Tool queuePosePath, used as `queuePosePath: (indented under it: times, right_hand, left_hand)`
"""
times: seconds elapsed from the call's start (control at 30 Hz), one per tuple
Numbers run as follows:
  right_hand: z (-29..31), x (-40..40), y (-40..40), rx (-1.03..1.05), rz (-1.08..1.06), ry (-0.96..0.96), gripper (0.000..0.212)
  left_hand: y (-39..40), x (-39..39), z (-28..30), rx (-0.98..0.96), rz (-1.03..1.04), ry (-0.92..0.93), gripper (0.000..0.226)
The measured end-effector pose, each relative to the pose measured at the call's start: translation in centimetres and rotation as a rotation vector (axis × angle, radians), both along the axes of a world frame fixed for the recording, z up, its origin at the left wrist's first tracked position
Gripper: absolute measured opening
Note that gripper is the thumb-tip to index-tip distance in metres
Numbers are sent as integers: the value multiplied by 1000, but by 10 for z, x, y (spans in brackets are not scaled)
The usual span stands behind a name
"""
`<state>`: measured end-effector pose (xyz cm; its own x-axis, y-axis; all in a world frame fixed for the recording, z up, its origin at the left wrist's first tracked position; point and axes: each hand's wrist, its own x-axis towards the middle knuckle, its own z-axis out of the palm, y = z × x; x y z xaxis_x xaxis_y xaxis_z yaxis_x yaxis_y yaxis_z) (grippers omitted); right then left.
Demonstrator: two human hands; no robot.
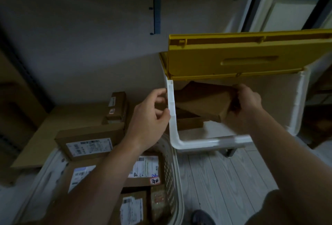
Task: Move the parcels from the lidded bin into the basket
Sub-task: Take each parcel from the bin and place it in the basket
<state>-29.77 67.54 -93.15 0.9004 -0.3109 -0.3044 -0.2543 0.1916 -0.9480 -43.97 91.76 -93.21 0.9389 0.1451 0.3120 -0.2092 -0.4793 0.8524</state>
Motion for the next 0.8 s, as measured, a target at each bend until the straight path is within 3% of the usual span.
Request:
queuePosePath:
  times: [0.1,0.23,0.37,0.5,0.63,0.8]
  right_hand:
    - [18,-28,-27,-23,-5,-8,46]
    - [38,-72,-52,-66,57,-3,39]
    - [51,-108,-55,-110,136,-5,30]
    - [61,-127,-42,-107,204,-28,31]
    - [66,-134,-11,-52,314,-64,33]
    - [70,-136,46,121,442,-209,36]
  left_hand:
    - [-2,-9,5,-13,25,-30,37]
    - [-7,-20,9,-4,28,14,17]
    - [-19,-39,20,-312,-134,139,16]
    - [-19,-55,24,-420,-147,173,20]
    - [2,-64,29,-493,-39,145,21]
    - [45,-74,43,-717,203,28,19]
